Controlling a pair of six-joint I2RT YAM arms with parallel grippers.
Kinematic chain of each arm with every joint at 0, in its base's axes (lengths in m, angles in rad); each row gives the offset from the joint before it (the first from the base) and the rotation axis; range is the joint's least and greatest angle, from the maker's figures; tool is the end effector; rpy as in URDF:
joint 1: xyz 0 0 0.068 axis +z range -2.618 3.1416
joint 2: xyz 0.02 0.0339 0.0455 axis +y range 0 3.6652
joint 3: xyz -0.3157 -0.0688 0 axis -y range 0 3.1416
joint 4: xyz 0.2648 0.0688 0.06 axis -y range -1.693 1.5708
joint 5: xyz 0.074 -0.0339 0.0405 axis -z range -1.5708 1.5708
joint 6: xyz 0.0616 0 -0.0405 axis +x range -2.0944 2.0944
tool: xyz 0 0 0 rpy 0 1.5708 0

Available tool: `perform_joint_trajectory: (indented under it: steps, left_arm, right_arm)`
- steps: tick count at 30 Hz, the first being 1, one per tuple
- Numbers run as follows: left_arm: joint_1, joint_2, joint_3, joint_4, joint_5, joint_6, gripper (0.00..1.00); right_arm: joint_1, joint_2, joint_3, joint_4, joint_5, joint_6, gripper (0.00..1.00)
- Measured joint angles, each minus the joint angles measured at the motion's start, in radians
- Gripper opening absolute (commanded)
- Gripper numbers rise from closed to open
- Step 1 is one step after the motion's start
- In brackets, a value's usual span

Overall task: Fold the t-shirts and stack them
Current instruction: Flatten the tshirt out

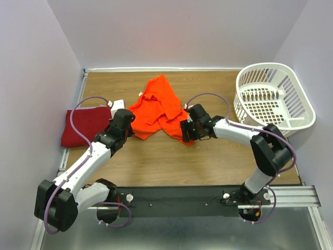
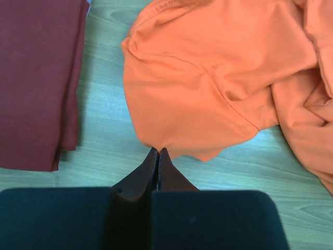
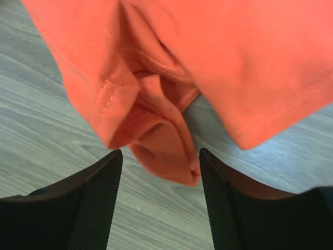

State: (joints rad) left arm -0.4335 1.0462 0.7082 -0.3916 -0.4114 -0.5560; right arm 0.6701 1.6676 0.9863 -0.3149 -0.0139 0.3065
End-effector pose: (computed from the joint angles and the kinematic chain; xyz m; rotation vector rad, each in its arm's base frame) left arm 0.2180 -0.0738 0.2686 -0.3426 2.2023 -0.0638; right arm 0.2876 0.2290 0.1937 -0.4781 2.5709 0.3785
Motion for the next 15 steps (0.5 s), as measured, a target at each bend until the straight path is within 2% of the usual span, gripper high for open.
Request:
perform_joint_trajectory:
  steps: [3, 6, 7, 9, 10, 15]
  left_arm:
    - [0.003, -0.021, 0.0, 0.009, 0.0, 0.013, 0.0]
    - [0.015, -0.049, 0.0, 0.017, 0.0, 0.022, 0.0]
    - [0.023, -0.058, 0.0, 0.023, 0.002, 0.025, 0.0]
    - [0.035, -0.071, 0.0, 0.031, 0.007, 0.031, 0.0]
    - [0.04, -0.075, 0.0, 0.034, 0.01, 0.033, 0.0]
    - [0.055, -0.089, 0.0, 0.035, 0.016, 0.036, 0.0]
  right_arm:
    - [0.0, 0.027, 0.005, 0.002, -0.028, 0.007, 0.62]
    - [0.0, 0.049, 0.007, 0.006, -0.055, 0.011, 0.46]
    - [0.0, 0.053, 0.008, 0.008, -0.065, 0.016, 0.32]
    - [0.0, 0.06, 0.01, 0.008, -0.076, 0.018, 0.13]
    - [-0.001, 0.062, 0.01, 0.007, -0.079, 0.021, 0.0]
    - [-0.01, 0.044, 0.042, -0.03, -0.018, 0.004, 0.0]
